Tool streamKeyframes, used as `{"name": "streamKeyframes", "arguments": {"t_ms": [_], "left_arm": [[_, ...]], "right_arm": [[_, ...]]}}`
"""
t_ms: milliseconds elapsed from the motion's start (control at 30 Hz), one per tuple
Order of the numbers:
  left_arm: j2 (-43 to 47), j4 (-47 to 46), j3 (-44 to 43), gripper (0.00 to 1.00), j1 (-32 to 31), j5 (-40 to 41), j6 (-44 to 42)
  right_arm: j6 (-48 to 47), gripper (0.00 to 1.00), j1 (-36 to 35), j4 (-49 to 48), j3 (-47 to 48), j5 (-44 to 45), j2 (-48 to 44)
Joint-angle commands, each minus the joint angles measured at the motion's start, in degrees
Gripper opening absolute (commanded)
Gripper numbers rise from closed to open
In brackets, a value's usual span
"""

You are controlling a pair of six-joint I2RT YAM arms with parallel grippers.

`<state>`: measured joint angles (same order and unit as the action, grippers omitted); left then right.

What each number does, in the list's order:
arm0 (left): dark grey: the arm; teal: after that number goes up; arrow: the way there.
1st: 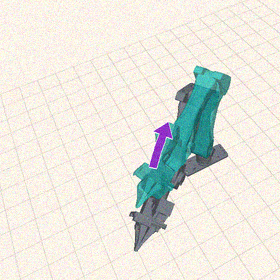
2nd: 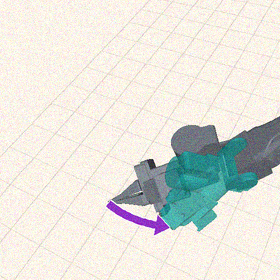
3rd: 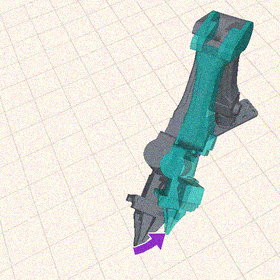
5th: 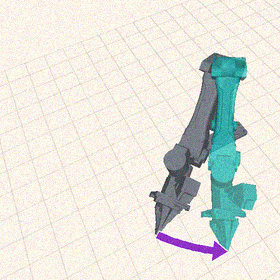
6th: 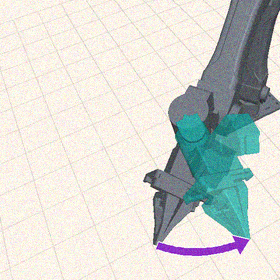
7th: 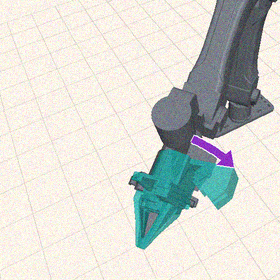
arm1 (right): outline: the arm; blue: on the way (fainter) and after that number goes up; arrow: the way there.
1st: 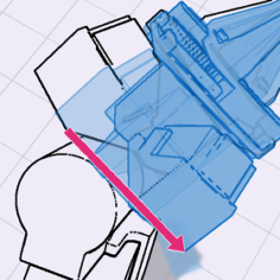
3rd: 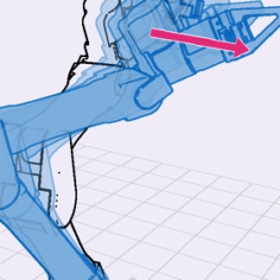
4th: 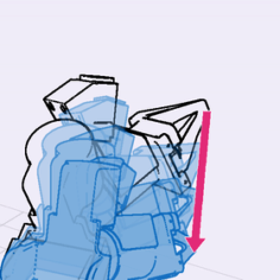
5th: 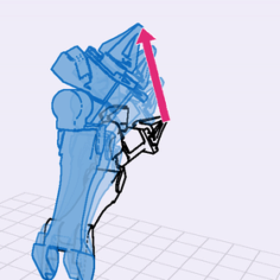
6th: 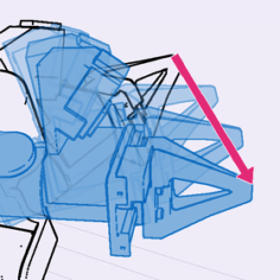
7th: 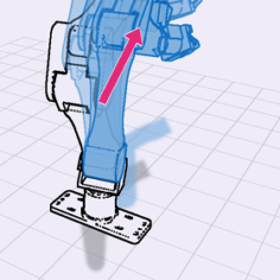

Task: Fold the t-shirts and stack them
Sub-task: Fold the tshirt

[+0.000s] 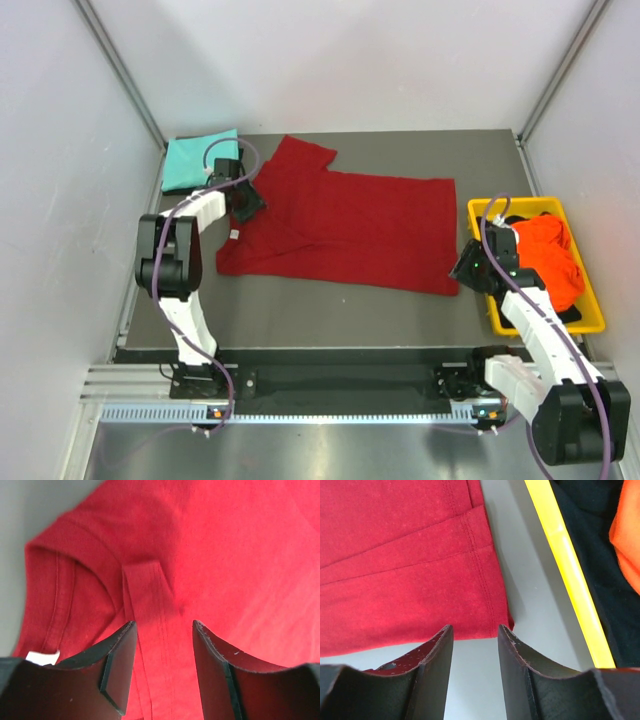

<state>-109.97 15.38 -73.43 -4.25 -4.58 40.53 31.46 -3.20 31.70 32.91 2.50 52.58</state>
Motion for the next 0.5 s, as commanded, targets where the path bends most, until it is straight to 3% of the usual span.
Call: {"name": "streamKeyframes", "arguments": {"t_ms": [0, 267, 367, 467], "left_arm": [[-1.82, 3.60, -3.73, 0.53, -0.76, 4.14, -1.33], [-4.63, 4.92, -4.79, 0.51, -0.93, 5.99, -2.30], [-5.25, 5.36, -5.67, 0.45, -1.11, 6.34, -2.21], [-5.34, 6.24, -6.81, 0.28, -1.29, 7.30, -2.48]], "right_arm": [[-0.79, 0.42, 0.30, -1.47, 2.25, 0.75, 0.16], [-1.05, 0.42, 0.30, -1.91, 2.08, 1.10, 0.16], [-1.14, 0.42, 0.30, -2.08, 1.90, 1.19, 0.16], [-1.32, 0.42, 0.30, -1.82, 1.99, 1.19, -0.02]]}}
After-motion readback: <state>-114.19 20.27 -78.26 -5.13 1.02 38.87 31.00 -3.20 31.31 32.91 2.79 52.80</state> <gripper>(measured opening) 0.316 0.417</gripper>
